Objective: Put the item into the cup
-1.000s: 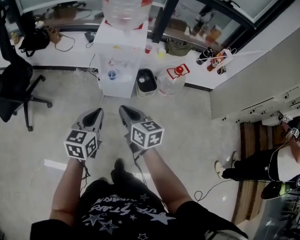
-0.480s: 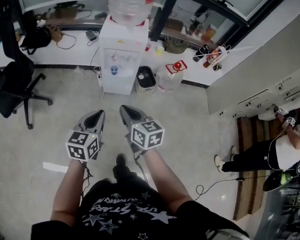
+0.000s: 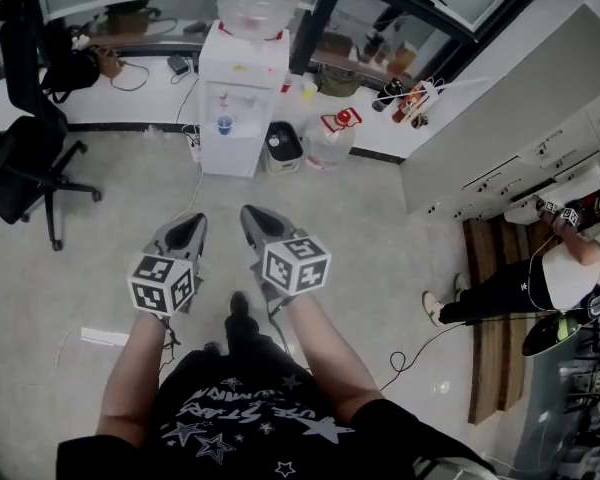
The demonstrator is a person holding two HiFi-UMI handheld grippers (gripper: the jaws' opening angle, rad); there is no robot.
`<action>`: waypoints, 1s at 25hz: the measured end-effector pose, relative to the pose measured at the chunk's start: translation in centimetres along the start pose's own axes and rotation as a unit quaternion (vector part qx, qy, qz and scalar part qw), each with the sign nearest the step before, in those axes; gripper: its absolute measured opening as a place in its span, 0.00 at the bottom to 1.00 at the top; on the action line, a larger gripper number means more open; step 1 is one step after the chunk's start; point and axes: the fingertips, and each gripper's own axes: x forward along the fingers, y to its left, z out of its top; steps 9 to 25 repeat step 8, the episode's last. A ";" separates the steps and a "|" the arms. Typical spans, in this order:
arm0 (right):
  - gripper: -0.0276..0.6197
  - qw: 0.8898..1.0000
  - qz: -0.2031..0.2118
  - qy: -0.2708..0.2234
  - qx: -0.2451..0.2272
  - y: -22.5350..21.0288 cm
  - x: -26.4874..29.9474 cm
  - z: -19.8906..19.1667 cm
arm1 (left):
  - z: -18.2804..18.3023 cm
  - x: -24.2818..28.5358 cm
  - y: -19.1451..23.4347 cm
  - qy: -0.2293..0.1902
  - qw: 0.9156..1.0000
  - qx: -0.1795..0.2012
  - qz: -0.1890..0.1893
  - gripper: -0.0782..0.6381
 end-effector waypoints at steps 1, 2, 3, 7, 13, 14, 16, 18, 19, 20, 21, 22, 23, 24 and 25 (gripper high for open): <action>0.04 1.000 -0.003 -0.001 -0.002 0.4 -0.6 -0.1 | -0.1 -0.5 -0.2 -0.001 1.000 -0.001 -0.001 0.12; 0.04 1.000 -0.006 -0.001 -0.003 0.7 -1.1 -0.3 | -0.2 -1.1 -0.4 -0.002 1.000 -0.001 -0.002 0.12; 0.04 1.000 -0.009 -0.002 -0.005 1.0 -1.7 -0.5 | -0.3 -1.6 -0.5 -0.003 1.000 -0.002 -0.002 0.12; 0.04 1.000 -0.018 -0.004 -0.007 1.9 -3.8 -1.4 | -1.1 -3.6 -1.3 -0.007 1.000 -0.006 -0.004 0.12; 0.04 1.000 -0.020 -0.004 -0.008 2.2 -4.3 -1.7 | -1.3 -4.0 -1.6 -0.008 1.000 -0.007 -0.004 0.12; 0.04 1.000 -0.020 -0.004 -0.008 2.2 -4.3 -1.7 | -1.3 -4.0 -1.6 -0.008 1.000 -0.007 -0.004 0.12; 0.04 1.000 -0.020 -0.004 -0.008 2.2 -4.3 -1.7 | -1.3 -4.0 -1.6 -0.008 1.000 -0.007 -0.004 0.12; 0.04 1.000 -0.020 -0.004 -0.008 2.2 -4.3 -1.7 | -1.3 -4.0 -1.6 -0.008 1.000 -0.007 -0.004 0.12; 0.04 1.000 -0.020 -0.004 -0.008 2.2 -4.3 -1.7 | -1.3 -4.0 -1.6 -0.008 1.000 -0.007 -0.004 0.12; 0.04 1.000 -0.020 -0.004 -0.008 2.2 -4.3 -1.7 | -1.3 -4.0 -1.6 -0.008 1.000 -0.007 -0.004 0.12; 0.04 1.000 -0.020 -0.004 -0.008 2.2 -4.3 -1.7 | -1.3 -4.0 -1.6 -0.008 1.000 -0.007 -0.004 0.12; 0.04 1.000 -0.020 -0.004 -0.008 2.2 -4.3 -1.7 | -1.3 -4.0 -1.6 -0.008 1.000 -0.007 -0.004 0.12; 0.04 1.000 -0.020 -0.004 -0.008 2.2 -4.3 -1.7 | -1.3 -4.0 -1.6 -0.008 1.000 -0.007 -0.004 0.12; 0.04 1.000 -0.020 -0.004 -0.008 2.2 -4.3 -1.7 | -1.3 -4.0 -1.6 -0.008 1.000 -0.007 -0.004 0.12; 0.04 1.000 -0.020 -0.004 -0.008 2.2 -4.3 -1.7 | -1.3 -4.0 -1.6 -0.008 1.000 -0.007 -0.004 0.12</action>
